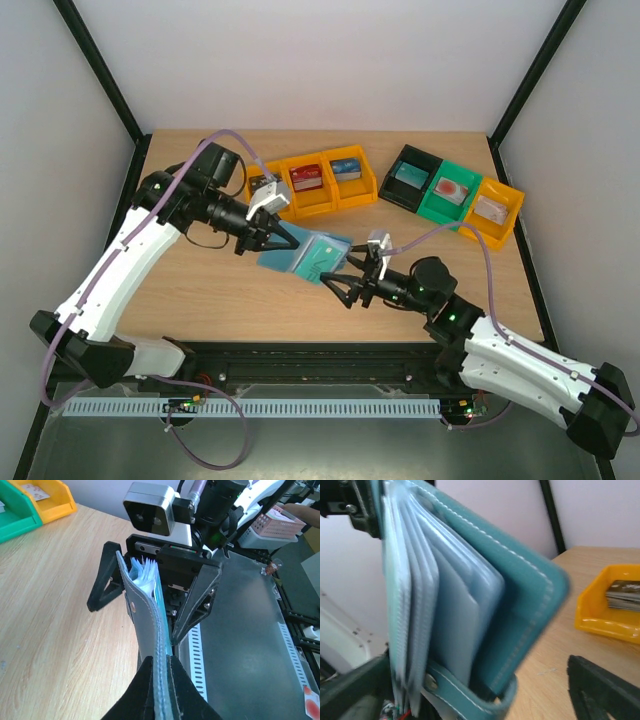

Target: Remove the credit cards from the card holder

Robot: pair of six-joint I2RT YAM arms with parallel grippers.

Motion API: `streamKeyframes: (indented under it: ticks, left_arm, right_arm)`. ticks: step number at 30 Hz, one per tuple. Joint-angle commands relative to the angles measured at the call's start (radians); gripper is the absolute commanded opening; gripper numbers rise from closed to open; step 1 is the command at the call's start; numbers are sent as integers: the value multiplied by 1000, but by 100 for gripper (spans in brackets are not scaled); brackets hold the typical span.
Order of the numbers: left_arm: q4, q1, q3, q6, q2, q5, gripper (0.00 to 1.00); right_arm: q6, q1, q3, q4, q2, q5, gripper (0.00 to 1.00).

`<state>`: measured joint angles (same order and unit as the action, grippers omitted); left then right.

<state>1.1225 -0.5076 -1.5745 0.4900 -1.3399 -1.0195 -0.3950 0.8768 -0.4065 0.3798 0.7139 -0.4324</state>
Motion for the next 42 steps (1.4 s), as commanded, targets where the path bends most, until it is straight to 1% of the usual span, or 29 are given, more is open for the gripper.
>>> streamKeyframes:
  ticks: [1, 3, 4, 5, 6, 7, 8, 11, 12, 13, 14, 15, 16, 17, 18, 19, 22, 24, 26, 27, 29, 31, 32, 34, 37, 40, 41, 42]
  left_arm:
    - [36, -4, -22, 44, 18, -53, 2]
    - [36, -4, -23, 44, 18, -53, 2]
    - [35, -5, -21, 44, 18, -53, 2]
    - [34, -4, -21, 44, 18, -54, 2]
    - [34, -3, -20, 44, 18, -52, 2]
    - [34, -3, -19, 44, 18, -51, 2]
    - [32, -3, -18, 42, 19, -51, 2]
    - [15, -1, -9, 31, 20, -43, 2]
    - [-7, 2, 2, 11, 23, -32, 2]
    - [-42, 7, 14, -31, 26, -9, 5]
    - [-78, 15, 28, -74, 28, 22, 20]
    - [-113, 28, 43, -116, 30, 51, 44]
    - [-145, 43, 55, -153, 29, 82, 64]
    - [-170, 60, 66, -192, 27, 108, 75]
    - [-195, 78, 72, -219, 24, 134, 82]
    - [-219, 99, 76, -249, 23, 160, 86]
    - [-290, 168, 79, -327, 23, 214, 95]
    - [-316, 179, 76, -345, 28, 293, 96]
    - [-324, 179, 81, -344, 31, 339, 96]
    - [-326, 179, 90, -344, 32, 337, 96]
    - [-329, 171, 117, -350, 35, 295, 95]
    - [-336, 149, 144, -361, 36, 237, 92]
    - [-338, 133, 161, -363, 35, 210, 89]
    - [-343, 93, 201, -359, 34, 148, 77]
    - [-368, 48, 269, -363, 30, 75, 62]
    - [-439, 40, 350, -418, 28, 58, 51]
    - [-454, 40, 365, -424, 27, 70, 48]
    - [-463, 40, 378, -427, 26, 78, 48]
  right_arm:
    - [18, -3, -67, 75, 27, -148, 84]
    - [15, -4, -77, 77, 38, -171, 67]
    - [15, -3, -80, 79, 42, -177, 55]
    - [16, -3, -82, 77, 47, -182, 36]
    - [16, -3, -84, 75, 51, -182, 22]
    - [15, -3, -84, 73, 53, -179, 11]
    - [13, -3, -84, 69, 53, -171, 3]
    - [7, -3, -90, 52, 50, -159, 2]
    - [4, -3, -92, 44, 47, -154, 2]
    - [2, -3, -95, 34, 40, -144, 2]
    - [0, -2, -96, 22, 33, -130, 2]
    - [-4, -3, -94, 9, 26, -108, 2]
    - [-8, -4, -94, -11, 19, -72, 2]
    - [-17, -3, -97, -36, 15, -14, 2]
    - [-28, -4, -106, -71, 18, 37, 2]
    - [-38, -3, -122, -113, 31, 93, 2]
    - [-81, -4, -195, -282, 96, 262, 2]
    - [-123, -3, -259, -414, 158, 374, 2]
    - [-157, -3, -333, -529, 227, 466, 2]
    - [-168, -3, -357, -568, 258, 490, 2]
    - [-174, -3, -391, -604, 317, 480, 2]
    - [-155, -3, -411, -583, 364, 384, 2]
    - [-147, -3, -413, -551, 382, 325, 2]
    - [-141, -3, -405, -481, 391, 211, 2]
    - [-138, -3, -372, -374, 366, 121, 2]
    - [-137, -3, -343, -286, 343, 22, 2]
    - [-137, -4, -336, -264, 337, -8, 2]
    - [-137, -3, -328, -246, 332, -36, 2]
